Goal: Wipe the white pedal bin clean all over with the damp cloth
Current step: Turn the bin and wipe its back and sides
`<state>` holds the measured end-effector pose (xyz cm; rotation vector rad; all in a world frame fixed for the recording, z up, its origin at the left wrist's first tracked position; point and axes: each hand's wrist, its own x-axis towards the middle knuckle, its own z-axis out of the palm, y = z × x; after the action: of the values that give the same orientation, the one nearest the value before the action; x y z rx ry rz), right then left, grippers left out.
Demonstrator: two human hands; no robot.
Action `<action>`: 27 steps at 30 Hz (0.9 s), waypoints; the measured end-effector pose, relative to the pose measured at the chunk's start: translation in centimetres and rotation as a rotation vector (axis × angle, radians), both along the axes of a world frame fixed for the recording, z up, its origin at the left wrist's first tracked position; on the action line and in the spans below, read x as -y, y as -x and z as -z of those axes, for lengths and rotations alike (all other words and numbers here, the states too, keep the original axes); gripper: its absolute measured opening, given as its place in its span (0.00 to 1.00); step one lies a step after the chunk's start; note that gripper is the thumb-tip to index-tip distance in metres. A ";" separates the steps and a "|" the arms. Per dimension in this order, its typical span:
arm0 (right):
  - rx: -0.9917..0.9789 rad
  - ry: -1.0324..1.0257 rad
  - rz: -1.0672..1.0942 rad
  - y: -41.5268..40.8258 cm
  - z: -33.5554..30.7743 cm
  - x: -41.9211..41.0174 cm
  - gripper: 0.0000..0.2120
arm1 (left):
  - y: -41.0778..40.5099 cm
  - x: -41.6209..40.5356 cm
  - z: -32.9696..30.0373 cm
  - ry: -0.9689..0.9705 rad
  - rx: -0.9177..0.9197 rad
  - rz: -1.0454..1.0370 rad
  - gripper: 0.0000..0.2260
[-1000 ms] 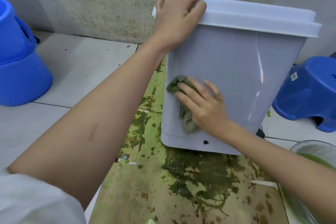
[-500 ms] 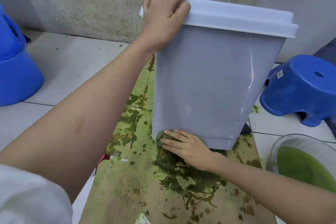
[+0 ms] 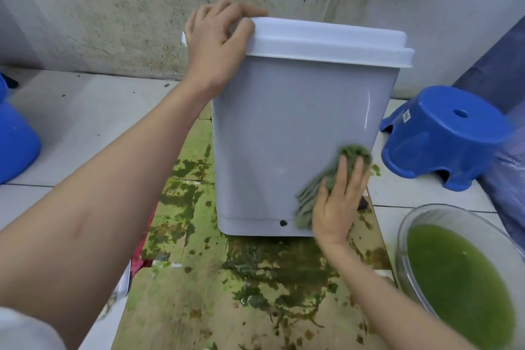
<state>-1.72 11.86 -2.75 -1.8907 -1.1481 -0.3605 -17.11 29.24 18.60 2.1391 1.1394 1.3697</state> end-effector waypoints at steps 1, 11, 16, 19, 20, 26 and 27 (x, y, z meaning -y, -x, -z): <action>-0.230 -0.041 0.087 1.2 1.2 0.9 0.24 | -0.1 0.0 0.0 -0.002 0.008 -0.009 0.16; -0.901 -0.516 0.101 -1.8 -10.3 -4.3 0.18 | 0.0 -0.4 -0.1 0.036 0.008 -0.002 0.16; -0.629 -0.442 0.021 -2.4 -10.8 -4.9 0.19 | -0.3 -0.4 -0.1 0.021 0.016 -0.007 0.16; -0.854 -0.309 0.108 -1.1 -3.8 -1.3 0.22 | -0.5 -0.2 -0.2 -0.002 0.014 -0.055 0.16; -0.924 -0.262 0.172 0.0 -1.9 0.1 0.25 | -0.5 -0.1 -0.2 -0.006 0.018 -0.061 0.16; -1.463 -0.091 0.484 4.5 0.3 4.3 0.17 | 0.1 0.5 0.2 -0.035 -0.004 -0.037 0.14; -1.564 -0.052 0.488 4.8 -0.2 4.6 0.16 | 0.2 0.6 0.1 -0.031 -0.011 -0.037 0.14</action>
<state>-6.51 7.24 -2.51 -1.6422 0.3640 0.7526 -17.31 28.67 18.46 2.1598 1.1745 1.4024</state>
